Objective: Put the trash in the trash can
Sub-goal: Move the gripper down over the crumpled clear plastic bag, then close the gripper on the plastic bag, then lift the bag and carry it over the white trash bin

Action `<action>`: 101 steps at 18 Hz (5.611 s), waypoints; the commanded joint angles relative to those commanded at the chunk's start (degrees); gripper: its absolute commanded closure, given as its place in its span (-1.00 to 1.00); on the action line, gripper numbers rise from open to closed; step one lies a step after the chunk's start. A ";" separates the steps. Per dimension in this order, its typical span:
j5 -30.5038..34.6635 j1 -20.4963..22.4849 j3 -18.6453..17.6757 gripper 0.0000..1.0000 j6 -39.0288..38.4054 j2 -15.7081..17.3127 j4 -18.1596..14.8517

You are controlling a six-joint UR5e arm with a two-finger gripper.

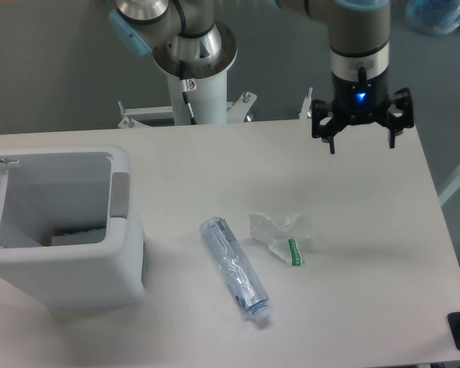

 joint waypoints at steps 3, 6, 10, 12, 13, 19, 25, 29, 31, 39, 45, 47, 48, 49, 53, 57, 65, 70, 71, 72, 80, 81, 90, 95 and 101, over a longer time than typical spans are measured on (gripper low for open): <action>0.09 -0.09 -0.18 -1.00 -0.09 -0.09 0.00; 0.35 -0.17 -0.79 -1.00 -0.88 -0.70 0.35; 0.09 -0.35 -2.81 -1.00 -2.88 -1.67 0.79; 0.09 -0.35 -3.86 -1.00 -9.55 -2.28 2.01; -0.09 -0.35 -3.95 -1.00 -12.80 -3.24 2.54; -0.53 -0.88 -4.14 -1.00 -38.20 -9.84 2.46; -1.76 -5.00 -5.45 -1.00 -30.10 -10.81 6.93; -2.02 -6.85 -5.89 -1.00 -11.63 -10.37 6.77; -1.50 -7.73 -7.37 -1.00 -3.40 -9.67 7.21; -1.41 -8.08 -12.57 -1.00 20.83 -7.64 7.38; -1.58 -9.14 -13.00 -1.00 20.30 -9.58 10.53; -1.50 -9.67 -14.06 -1.00 20.04 -10.19 12.91; -1.32 -9.75 -14.50 -1.00 20.04 -10.63 13.79; -1.32 -9.75 -14.68 -1.00 20.04 -11.07 14.23; -1.32 -9.75 -15.20 0.46 20.13 -10.99 14.15; -1.76 -9.67 -15.56 1.00 20.13 -10.64 13.36; -1.93 -9.23 -15.47 1.00 19.95 -10.20 13.01; -3.24 -7.65 -14.07 1.00 16.71 -6.87 12.92; -4.38 -7.12 -13.63 1.00 15.66 -5.64 12.57; -6.05 -6.34 -12.93 1.00 14.25 -4.15 11.52; -19.50 -2.81 -6.68 1.00 -5.86 9.21 2.29; -20.82 -2.81 -6.68 1.00 -8.15 10.53 2.37; -35.93 -3.69 -6.50 1.00 -25.22 19.15 2.81; -43.76 -4.48 -6.50 1.00 -30.92 22.14 2.90; -48.34 -10.71 -9.66 1.00 -31.73 22.94 3.08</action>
